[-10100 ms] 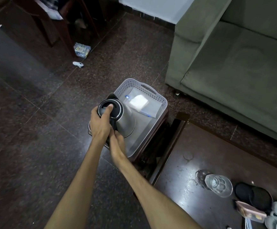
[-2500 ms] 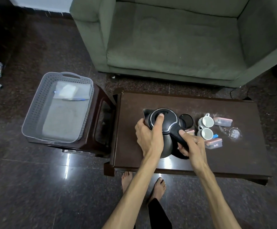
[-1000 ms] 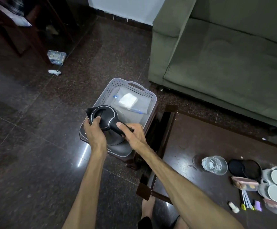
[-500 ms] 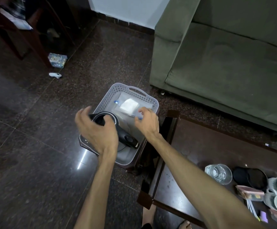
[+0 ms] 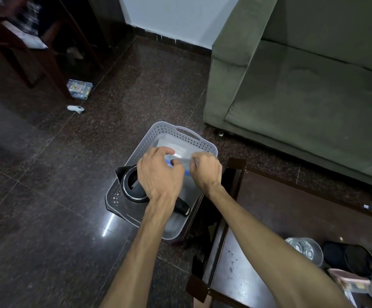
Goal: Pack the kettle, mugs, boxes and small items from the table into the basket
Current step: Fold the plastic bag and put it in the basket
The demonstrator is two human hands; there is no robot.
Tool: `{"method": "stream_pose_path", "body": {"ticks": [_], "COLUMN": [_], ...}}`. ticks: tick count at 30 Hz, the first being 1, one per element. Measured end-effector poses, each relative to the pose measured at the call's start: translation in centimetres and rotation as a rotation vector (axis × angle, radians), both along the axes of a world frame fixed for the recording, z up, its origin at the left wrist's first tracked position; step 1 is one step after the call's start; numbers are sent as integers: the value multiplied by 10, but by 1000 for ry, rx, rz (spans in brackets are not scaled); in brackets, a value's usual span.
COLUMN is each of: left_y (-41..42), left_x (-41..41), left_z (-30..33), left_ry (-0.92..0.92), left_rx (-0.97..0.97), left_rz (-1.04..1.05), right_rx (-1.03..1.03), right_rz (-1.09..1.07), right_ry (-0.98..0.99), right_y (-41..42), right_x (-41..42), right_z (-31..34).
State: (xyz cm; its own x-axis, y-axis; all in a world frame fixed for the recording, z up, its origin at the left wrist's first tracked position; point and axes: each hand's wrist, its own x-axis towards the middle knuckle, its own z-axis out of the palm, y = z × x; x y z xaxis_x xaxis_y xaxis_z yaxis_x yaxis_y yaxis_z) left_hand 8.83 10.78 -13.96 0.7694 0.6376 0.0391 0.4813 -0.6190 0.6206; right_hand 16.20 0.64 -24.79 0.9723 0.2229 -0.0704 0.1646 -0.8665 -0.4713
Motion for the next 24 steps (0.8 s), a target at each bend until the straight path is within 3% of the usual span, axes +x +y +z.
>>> {"method": "stream_pose_path", "body": {"ticks": [4,10,16,18,21,24], "left_y": [-12,-55,-93,-114,-144,-181], "left_x": [2,5,18,20,18,16], "left_z": [5,27,31,44,48,53], "left_ry": [-59,-107,110,73,63,40], "left_rx": [-134,-434,-1339,-1496,-1511,-1372], "left_rz": [13,192,312,213,115,35], "right_rx": [407,1006,1446,1515,1509,1135], "right_rz": [-223,-265,-444,-512,-633,-792], "right_ry": [64,285,575,635,592,454], "right_y": [-29,-93,-172,-205,-247,-290], "right_x": [-17,-33,-39,-43,-54,-67], "right_z": [39,113,156,161,160,145]}}
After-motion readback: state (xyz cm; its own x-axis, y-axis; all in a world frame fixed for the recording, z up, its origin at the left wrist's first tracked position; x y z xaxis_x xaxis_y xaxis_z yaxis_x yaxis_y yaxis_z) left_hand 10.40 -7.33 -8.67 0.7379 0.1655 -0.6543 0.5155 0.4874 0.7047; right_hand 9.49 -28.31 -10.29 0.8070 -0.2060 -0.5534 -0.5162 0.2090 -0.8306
